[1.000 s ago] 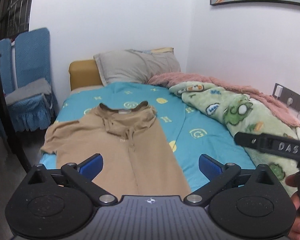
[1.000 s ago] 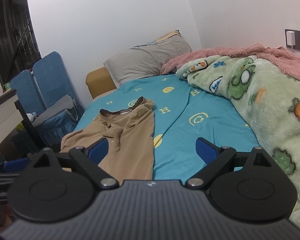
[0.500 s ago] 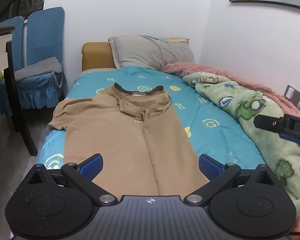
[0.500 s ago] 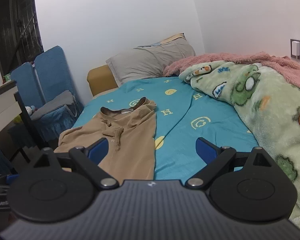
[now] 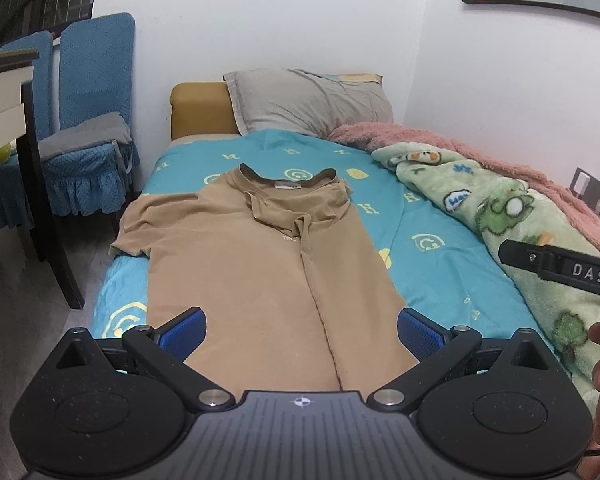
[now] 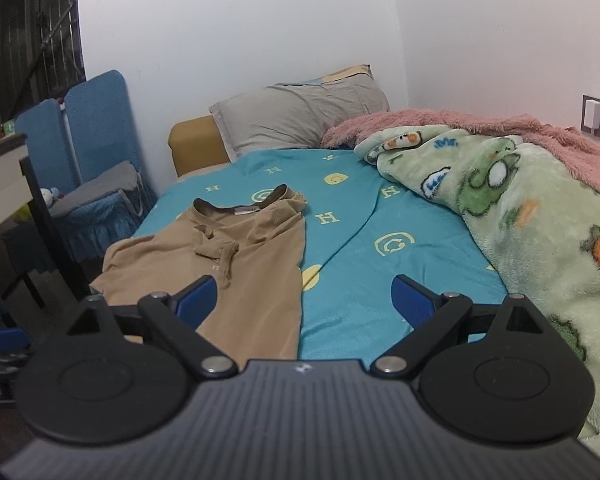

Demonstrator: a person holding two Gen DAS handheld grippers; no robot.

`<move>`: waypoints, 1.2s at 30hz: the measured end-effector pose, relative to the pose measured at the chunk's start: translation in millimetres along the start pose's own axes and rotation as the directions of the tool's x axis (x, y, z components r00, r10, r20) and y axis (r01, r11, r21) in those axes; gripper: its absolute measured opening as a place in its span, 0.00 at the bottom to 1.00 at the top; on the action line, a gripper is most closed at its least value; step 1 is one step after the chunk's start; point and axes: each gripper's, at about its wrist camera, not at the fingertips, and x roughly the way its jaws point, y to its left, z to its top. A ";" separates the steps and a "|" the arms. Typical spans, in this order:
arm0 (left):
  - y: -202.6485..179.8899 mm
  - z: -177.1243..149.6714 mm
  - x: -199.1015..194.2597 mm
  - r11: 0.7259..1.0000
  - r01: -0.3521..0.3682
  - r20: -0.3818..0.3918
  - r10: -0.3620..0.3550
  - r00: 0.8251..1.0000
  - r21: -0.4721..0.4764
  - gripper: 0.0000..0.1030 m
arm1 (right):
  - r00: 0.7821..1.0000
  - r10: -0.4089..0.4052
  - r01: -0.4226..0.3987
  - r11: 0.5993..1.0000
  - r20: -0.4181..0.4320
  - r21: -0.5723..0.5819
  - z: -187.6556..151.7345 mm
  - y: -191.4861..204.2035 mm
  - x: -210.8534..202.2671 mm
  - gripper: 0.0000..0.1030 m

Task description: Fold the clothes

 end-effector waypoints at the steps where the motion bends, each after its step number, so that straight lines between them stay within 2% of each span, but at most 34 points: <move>1: 0.9 0.8 -0.9 1.000 -0.004 0.004 0.004 1.000 0.001 1.00 | 1.000 0.002 -0.002 1.000 0.000 0.001 -1.0 1.1 -0.5 0.93; 8: 37.2 8.7 -7.4 0.993 -0.060 0.020 0.062 0.998 -0.099 1.00 | 0.993 0.115 -0.114 0.989 0.004 -0.091 15.0 33.7 7.4 0.93; 10: 53.3 10.6 -8.3 0.987 -0.082 0.016 0.085 0.996 -0.138 1.00 | 0.984 0.172 -0.176 0.977 -0.046 -0.123 23.3 57.3 29.9 0.92; 13: 79.8 13.4 -5.0 0.974 -0.103 -0.007 0.103 0.995 -0.201 1.00 | 0.958 0.255 -0.274 0.948 -0.132 -0.160 35.8 93.8 66.1 0.92; 15: 98.5 10.9 2.0 0.961 -0.109 -0.045 0.101 0.994 -0.256 1.00 | 0.938 0.293 -0.330 0.917 -0.184 -0.225 41.8 127.9 97.9 0.92; 17: 115.2 6.4 11.9 0.947 -0.122 -0.089 0.099 0.991 -0.299 1.00 | 0.920 0.313 -0.374 0.879 -0.234 -0.296 44.9 162.5 130.5 0.82; 18: 121.9 3.7 16.9 0.941 -0.133 -0.111 0.103 0.988 -0.312 1.00 | 0.911 0.317 -0.394 0.859 -0.265 -0.327 46.0 180.5 147.4 0.72; 21: 138.6 -5.5 27.8 0.920 -0.149 -0.152 0.100 0.983 -0.362 1.00 | 0.885 0.334 -0.448 0.800 -0.324 -0.399 42.7 230.9 189.1 0.71; 25: 160.2 -18.3 38.5 0.873 -0.149 -0.170 0.077 0.982 -0.464 1.00 | 0.848 0.354 -0.520 0.703 -0.395 -0.485 34.7 296.6 241.1 0.70; 27: 168.7 -23.4 42.9 0.843 -0.185 -0.183 0.105 0.977 -0.506 1.00 | 0.819 0.374 -0.565 0.656 -0.434 -0.501 24.7 324.0 260.3 0.59; 28: 173.9 -26.2 44.4 0.827 -0.200 -0.188 0.116 0.975 -0.525 1.00 | 0.813 0.377 -0.575 0.640 -0.445 -0.509 18.4 335.8 269.4 0.59; 31: 189.0 -34.9 48.8 0.787 -0.244 -0.212 0.147 0.966 -0.567 1.00 | 0.804 0.364 -0.588 0.598 -0.469 -0.545 -3.0 366.2 297.1 0.59; 33: 196.5 -39.0 52.4 0.766 -0.261 -0.229 0.152 0.962 -0.587 1.00 | 0.812 0.339 -0.579 0.578 -0.476 -0.576 -16.9 380.6 314.2 0.59; 36: 202.0 -40.2 56.2 0.757 -0.257 -0.233 0.142 0.962 -0.600 1.00 | 0.822 0.314 -0.564 0.556 -0.474 -0.611 -33.1 391.5 330.5 0.57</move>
